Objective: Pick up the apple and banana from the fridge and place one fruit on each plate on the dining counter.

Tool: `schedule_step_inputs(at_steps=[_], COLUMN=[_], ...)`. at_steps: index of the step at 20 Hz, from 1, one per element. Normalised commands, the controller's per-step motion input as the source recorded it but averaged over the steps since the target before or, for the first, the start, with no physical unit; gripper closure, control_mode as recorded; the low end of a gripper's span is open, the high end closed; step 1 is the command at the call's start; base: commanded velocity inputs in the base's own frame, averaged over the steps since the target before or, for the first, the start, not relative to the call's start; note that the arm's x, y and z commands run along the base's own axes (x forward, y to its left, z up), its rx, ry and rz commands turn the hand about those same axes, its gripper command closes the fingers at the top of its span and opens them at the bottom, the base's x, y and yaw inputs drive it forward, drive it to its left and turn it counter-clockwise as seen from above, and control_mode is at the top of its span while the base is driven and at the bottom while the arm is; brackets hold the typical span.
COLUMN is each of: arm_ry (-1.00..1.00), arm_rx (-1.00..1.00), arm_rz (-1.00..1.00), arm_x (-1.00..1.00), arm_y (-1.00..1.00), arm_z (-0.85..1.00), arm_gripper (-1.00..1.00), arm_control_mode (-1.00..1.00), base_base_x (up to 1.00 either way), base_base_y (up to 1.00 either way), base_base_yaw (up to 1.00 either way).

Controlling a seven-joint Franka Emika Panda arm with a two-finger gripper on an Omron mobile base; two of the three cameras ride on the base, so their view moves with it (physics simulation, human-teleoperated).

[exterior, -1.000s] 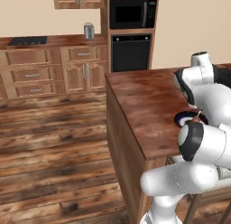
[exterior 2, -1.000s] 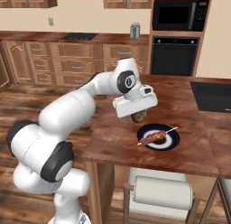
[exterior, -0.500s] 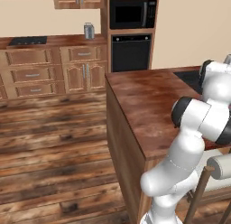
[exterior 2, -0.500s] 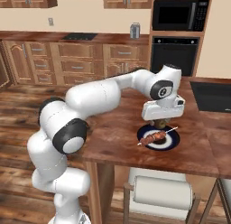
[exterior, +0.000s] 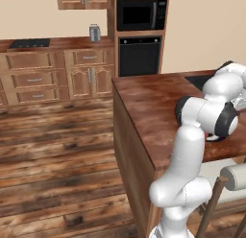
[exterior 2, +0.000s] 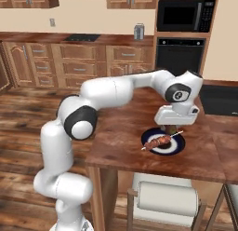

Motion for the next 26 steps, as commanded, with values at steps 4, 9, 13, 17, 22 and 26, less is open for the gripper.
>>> schedule_step_inputs(at_steps=[4, 9, 13, 17, 22, 26], arm_ry=[-0.01, -0.01, -0.04, -0.05, -0.01, 0.0], arm_rx=[0.0, 0.0, 0.0, 0.0, 0.0, 0.0], arm_rz=[0.0, 0.0, 0.0, 0.0, 0.0, 0.0], arm_x=[0.0, 0.04, 0.07, 0.09, 0.23, 0.3], arm_y=[0.03, 0.13, 0.29, 0.27, 0.03, -0.03], arm_z=[-0.36, -0.34, -0.34, -0.33, -0.28, -0.41], arm_gripper=[1.0, 1.0, 1.0, 1.0, 1.0, 1.0], arm_control_mode=[-1.0, -1.0, -1.0, -1.0, -1.0, -1.0], base_base_x=[0.0, 0.0, 0.0, 0.0, 0.0, 0.0], base_base_y=[0.0, 0.0, 0.0, 0.0, 0.0, 0.0], base_base_yaw=[0.0, 0.0, 0.0, 0.0, 0.0, 0.0])
